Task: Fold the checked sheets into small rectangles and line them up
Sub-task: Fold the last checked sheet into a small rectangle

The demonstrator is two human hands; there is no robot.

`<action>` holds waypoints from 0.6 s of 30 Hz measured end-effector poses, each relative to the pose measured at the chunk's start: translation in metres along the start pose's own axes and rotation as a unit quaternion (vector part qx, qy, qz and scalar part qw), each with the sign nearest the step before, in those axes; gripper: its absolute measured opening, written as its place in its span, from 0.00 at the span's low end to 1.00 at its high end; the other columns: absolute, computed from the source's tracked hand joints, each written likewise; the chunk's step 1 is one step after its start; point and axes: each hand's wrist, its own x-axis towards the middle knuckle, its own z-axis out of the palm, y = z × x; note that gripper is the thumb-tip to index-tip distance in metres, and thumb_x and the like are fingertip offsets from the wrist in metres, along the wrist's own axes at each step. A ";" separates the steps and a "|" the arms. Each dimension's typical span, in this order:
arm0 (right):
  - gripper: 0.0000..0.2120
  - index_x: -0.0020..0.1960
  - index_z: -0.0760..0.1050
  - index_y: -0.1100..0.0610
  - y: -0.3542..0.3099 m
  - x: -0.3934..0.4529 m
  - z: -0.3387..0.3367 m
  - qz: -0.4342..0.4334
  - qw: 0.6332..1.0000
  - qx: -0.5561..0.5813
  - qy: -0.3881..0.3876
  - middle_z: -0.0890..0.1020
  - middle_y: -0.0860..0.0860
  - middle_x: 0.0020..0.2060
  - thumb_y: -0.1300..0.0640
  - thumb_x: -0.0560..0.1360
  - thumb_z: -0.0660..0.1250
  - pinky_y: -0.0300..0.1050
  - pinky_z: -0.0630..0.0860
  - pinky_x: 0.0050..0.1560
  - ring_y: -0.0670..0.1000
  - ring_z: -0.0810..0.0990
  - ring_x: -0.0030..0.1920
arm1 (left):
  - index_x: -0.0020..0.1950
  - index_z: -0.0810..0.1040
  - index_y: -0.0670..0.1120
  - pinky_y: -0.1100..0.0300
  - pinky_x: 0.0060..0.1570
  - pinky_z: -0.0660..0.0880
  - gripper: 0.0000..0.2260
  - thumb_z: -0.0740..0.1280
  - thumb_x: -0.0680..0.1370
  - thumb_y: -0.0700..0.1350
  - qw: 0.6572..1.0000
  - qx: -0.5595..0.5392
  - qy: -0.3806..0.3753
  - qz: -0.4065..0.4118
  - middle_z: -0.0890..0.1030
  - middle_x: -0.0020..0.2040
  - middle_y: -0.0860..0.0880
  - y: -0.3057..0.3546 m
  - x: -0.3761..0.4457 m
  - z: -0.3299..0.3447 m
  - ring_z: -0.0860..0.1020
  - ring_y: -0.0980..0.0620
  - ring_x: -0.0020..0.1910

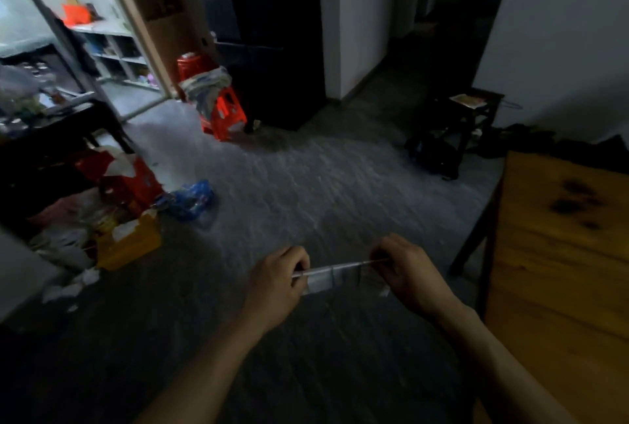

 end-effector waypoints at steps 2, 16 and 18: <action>0.11 0.45 0.71 0.44 0.015 0.000 -0.009 0.042 0.999 -0.020 0.018 0.70 0.38 0.42 0.59 0.74 0.69 0.33 0.68 0.40 0.38 0.72 0.41 | 0.41 0.74 0.50 0.51 0.38 0.75 0.09 0.72 0.69 0.39 0.999 -0.020 -0.024 0.025 0.77 0.39 0.55 0.006 0.031 0.013 0.75 0.54 0.38; 0.06 0.43 0.76 0.52 0.093 0.093 -0.046 0.247 0.949 -0.091 0.173 0.77 0.45 0.42 0.63 0.73 0.69 0.47 0.77 0.39 0.44 0.77 0.40 | 0.41 0.73 0.51 0.62 0.36 0.68 0.10 0.71 0.69 0.40 0.953 -0.085 -0.139 0.255 0.75 0.41 0.55 -0.009 0.260 0.080 0.75 0.55 0.37; 0.09 0.44 0.75 0.49 0.095 0.126 -0.051 0.268 0.941 -0.108 0.177 0.76 0.43 0.42 0.63 0.73 0.70 0.41 0.75 0.38 0.42 0.76 0.40 | 0.42 0.73 0.51 0.59 0.35 0.70 0.09 0.71 0.71 0.40 0.950 -0.106 -0.133 0.262 0.76 0.41 0.54 -0.022 0.290 0.078 0.75 0.55 0.37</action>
